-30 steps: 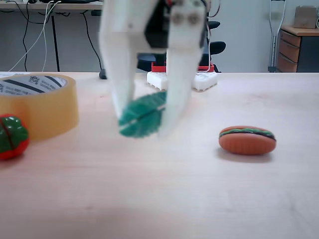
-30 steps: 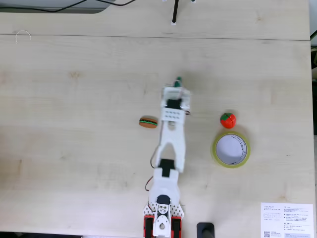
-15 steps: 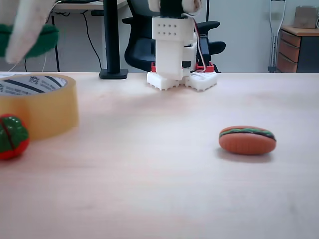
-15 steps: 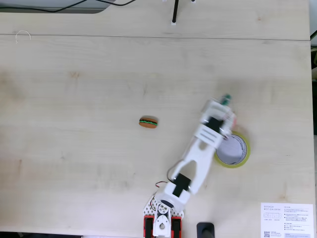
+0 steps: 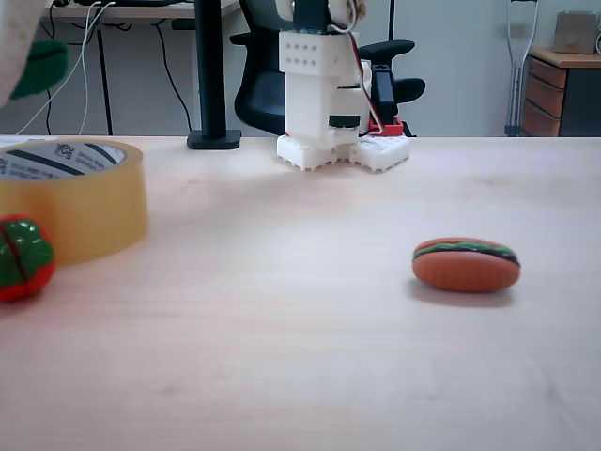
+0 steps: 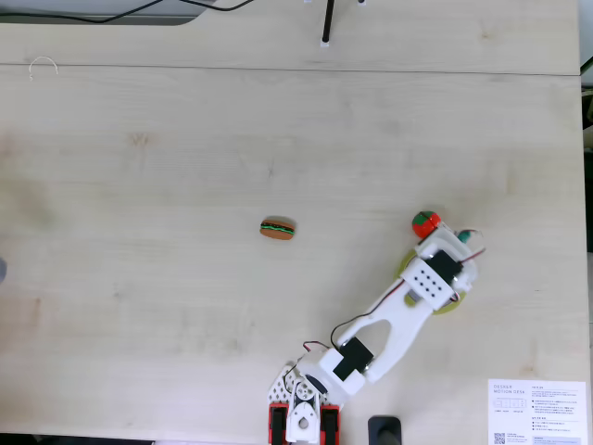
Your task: Grasp a cucumber and put it in the hole.
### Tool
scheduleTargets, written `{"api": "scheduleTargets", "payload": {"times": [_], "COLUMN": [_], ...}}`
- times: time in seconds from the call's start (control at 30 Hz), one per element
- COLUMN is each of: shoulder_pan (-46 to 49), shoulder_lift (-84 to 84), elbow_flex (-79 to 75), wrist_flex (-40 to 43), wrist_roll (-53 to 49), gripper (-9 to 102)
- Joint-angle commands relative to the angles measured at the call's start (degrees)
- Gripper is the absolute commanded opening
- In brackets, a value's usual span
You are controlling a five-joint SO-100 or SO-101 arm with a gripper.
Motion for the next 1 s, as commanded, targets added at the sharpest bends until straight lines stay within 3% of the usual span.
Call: {"api": "scheduleTargets", "payload": {"times": [0.0,0.47,0.63,0.8,0.97], "shoulder_pan": [2.8,5.0,5.0,5.0,5.0], "shoulder_lift": [6.9,7.5,8.6,9.3,10.0], "elbow_flex": [-2.8,-2.8,-2.8,-2.8,-2.8], "wrist_flex": [1.9,7.6,9.6,10.5,10.5], "wrist_roll": [-0.8,-1.5,-1.5,-1.5,-1.5], "gripper": [0,1,17,60,62]}}
